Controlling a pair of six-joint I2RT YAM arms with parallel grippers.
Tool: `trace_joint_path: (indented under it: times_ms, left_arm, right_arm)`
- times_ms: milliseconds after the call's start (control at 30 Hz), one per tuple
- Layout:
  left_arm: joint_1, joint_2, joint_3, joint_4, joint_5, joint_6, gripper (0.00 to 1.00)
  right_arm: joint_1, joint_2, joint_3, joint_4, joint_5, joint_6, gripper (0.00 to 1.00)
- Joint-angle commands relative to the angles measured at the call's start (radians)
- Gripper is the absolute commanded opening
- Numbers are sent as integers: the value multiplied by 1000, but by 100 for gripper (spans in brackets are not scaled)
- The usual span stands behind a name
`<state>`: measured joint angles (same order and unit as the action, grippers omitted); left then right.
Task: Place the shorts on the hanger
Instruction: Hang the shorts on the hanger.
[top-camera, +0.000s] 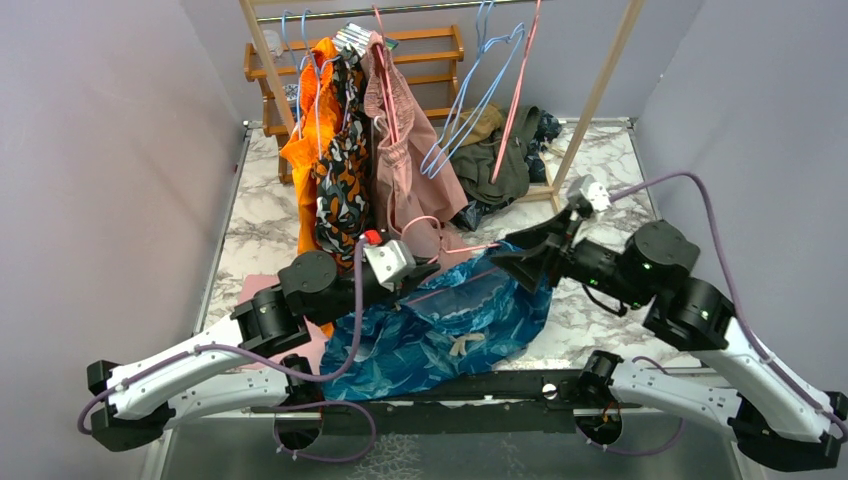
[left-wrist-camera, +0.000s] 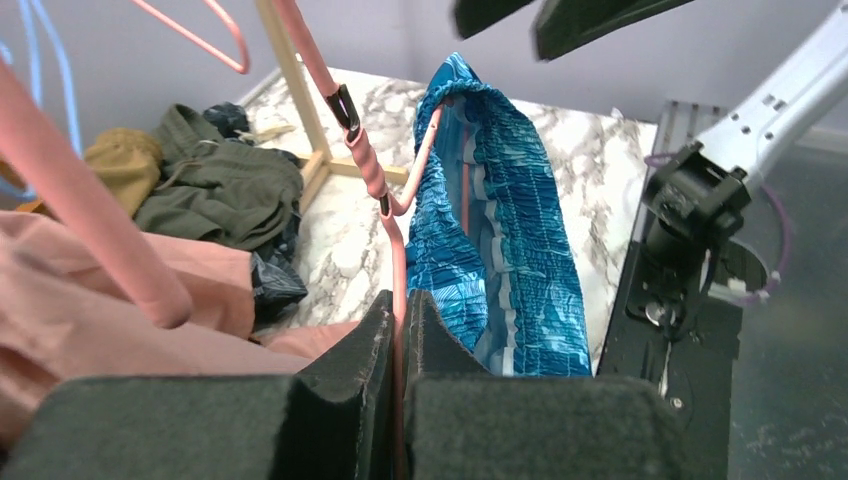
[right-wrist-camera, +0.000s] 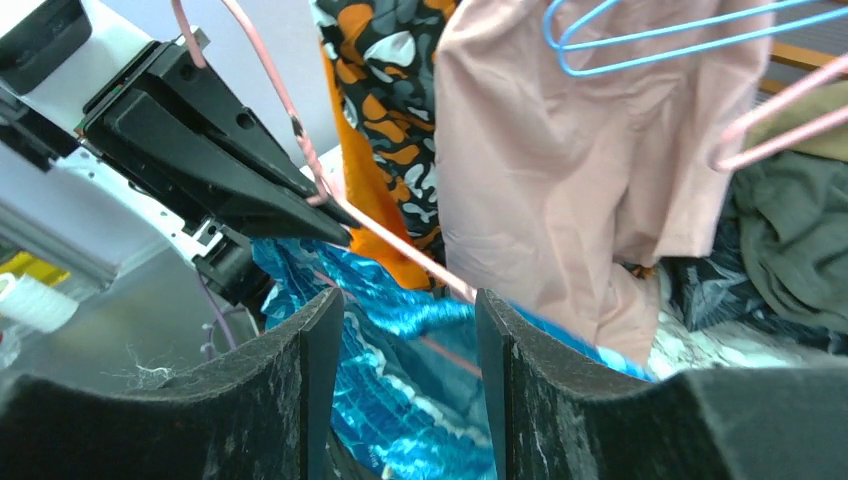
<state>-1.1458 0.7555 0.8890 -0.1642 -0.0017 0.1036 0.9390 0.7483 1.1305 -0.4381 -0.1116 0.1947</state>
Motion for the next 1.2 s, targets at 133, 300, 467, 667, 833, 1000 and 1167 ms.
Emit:
trace_joint_path:
  times_ms: [133,300,467,667,833,1000,1167]
  left_arm:
    - [3,-85,-33,109,-154,-40,0]
    - [4,-84,-20,110,-142,-38,0]
    - [3,-76,-4,105,-125,-38,0]
    - [4,-71,8,97,-96,-43,0]
    - [4,-49,23,69,-30,-47,0]
    - [3,5,40,30,62,-54,0]
    - [4,49,48,31,89,-58,0]
  right_arm:
    - [4,-84,-23,-167,285,141,54]
    - [4,-64,-55,-191,278,184,54]
    - [4,-43,-74,-186,315,185,54]
    - [4,13,-53,-199,357,166,44]
    - [4,49,29,-195,330,128,5]
    - [4,143,197,-263,255,132,1]
    - [4,250,335,-365,199,204,1]
